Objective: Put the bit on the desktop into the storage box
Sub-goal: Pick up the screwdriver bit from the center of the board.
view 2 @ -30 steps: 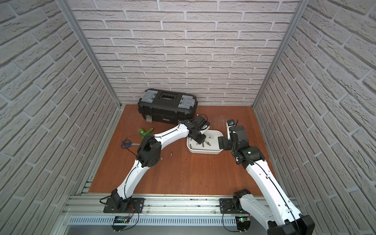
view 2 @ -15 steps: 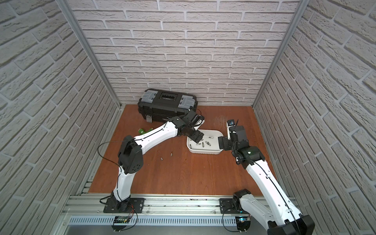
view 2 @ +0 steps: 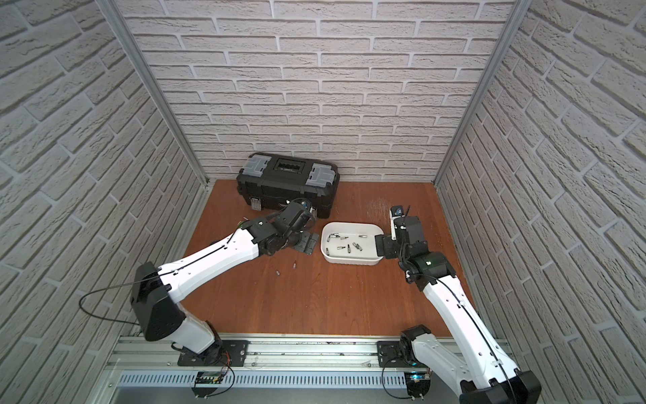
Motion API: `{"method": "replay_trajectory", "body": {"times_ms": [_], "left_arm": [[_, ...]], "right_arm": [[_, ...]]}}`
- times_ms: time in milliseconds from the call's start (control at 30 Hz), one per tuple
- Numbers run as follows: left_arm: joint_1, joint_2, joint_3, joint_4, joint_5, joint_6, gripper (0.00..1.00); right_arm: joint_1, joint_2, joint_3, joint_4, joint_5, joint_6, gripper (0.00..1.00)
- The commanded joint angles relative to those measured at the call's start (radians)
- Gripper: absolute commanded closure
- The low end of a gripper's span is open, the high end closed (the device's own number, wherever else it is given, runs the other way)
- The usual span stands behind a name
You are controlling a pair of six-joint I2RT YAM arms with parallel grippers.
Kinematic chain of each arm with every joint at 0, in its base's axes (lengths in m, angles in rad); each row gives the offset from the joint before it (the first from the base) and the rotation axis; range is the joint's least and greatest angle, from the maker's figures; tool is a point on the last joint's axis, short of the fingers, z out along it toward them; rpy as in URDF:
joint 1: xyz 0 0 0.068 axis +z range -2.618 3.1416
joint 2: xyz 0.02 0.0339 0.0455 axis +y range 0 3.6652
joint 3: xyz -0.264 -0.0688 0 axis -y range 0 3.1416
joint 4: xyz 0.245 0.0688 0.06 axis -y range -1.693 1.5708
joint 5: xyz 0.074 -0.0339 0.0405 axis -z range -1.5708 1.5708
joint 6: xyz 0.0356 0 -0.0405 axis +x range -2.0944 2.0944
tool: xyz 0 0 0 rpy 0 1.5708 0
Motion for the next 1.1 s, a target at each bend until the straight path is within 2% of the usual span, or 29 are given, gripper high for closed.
{"method": "replay_trajectory", "body": {"times_ms": [0,67,200,467,633,900,1067], "left_arm": [[0.01,-0.024,-0.036,-0.123,-0.151,-0.225,0.02],[0.019,-0.005,-0.018,-0.238,-0.193,-0.374,0.02],[0.025,0.038,-0.01,-0.373,-0.156,-0.542,0.02],[0.083,0.014,-0.197,-0.244,0.021,-0.766,0.05],[0.108,0.032,-0.248,-0.205,0.054,-0.814,0.14],[0.14,0.098,-0.296,-0.082,0.142,-0.771,0.37],[0.148,0.122,-0.313,-0.045,0.162,-0.768,0.43]], "right_arm": [[-0.012,-0.02,-0.01,0.041,0.017,0.001,0.01],[-0.012,-0.019,-0.012,0.044,0.018,0.001,0.01],[-0.012,-0.019,-0.012,0.042,0.023,0.001,0.01],[-0.012,-0.023,-0.018,0.044,0.029,0.002,0.01],[-0.012,-0.02,-0.016,0.042,0.028,0.001,0.01],[-0.012,-0.02,-0.017,0.042,0.03,0.001,0.01],[-0.012,-0.017,-0.017,0.042,0.031,0.002,0.01]]}}
